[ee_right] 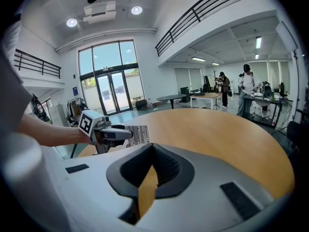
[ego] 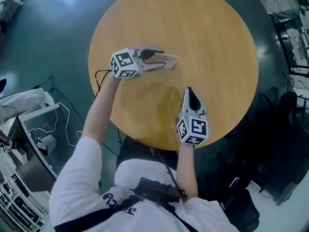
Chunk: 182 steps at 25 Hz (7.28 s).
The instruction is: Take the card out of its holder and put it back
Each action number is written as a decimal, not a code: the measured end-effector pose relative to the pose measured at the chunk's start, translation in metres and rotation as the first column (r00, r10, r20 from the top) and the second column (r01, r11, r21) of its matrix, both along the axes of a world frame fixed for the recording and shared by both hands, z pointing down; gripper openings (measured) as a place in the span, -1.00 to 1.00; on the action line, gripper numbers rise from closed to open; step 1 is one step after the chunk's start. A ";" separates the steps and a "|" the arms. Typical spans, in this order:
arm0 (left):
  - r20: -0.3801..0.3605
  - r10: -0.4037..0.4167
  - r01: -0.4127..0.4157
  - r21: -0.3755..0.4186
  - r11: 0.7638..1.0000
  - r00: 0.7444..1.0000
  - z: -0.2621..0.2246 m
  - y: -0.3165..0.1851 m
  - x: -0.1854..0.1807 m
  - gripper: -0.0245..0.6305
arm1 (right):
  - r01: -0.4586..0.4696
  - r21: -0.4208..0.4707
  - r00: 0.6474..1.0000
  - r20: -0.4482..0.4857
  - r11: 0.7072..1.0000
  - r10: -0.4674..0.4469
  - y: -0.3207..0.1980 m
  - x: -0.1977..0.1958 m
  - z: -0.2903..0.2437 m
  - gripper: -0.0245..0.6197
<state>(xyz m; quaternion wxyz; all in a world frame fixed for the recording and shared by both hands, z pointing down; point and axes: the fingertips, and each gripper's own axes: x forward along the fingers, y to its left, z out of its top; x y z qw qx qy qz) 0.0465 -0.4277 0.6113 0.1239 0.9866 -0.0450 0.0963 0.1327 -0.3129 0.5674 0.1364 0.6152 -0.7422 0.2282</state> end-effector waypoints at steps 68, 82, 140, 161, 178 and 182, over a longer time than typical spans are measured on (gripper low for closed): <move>-0.132 -0.891 0.867 0.328 0.375 0.435 -0.208 0.117 -0.052 -0.84 | 0.120 0.422 0.993 -0.051 0.899 -0.108 0.021 -0.020 -0.168 -0.90; -0.127 -0.898 0.879 0.301 0.369 0.421 -0.200 0.132 -0.057 -0.84 | 0.140 0.431 0.990 -0.054 0.891 -0.129 0.029 -0.024 -0.170 -0.90; 0.145 -0.334 0.248 0.420 0.873 0.931 -0.121 0.017 -0.007 -0.84 | 0.056 0.139 0.996 0.056 0.989 -0.065 -0.027 -0.021 -0.053 -0.90; 0.020 0.031 -0.036 0.272 0.962 0.999 -0.088 0.017 0.020 -0.84 | 0.001 0.001 0.999 0.049 1.000 -0.001 -0.012 -0.006 -0.004 -0.90; 0.002 0.078 -0.076 0.216 0.973 0.997 -0.068 0.019 0.017 -0.84 | 0.002 -0.047 0.999 0.052 0.999 0.001 -0.007 -0.012 0.015 -0.90; 0.003 0.089 -0.087 0.212 0.973 0.996 -0.068 0.018 0.013 -0.84 | 0.005 -0.054 0.999 0.052 0.999 -0.002 -0.007 -0.017 0.017 -0.90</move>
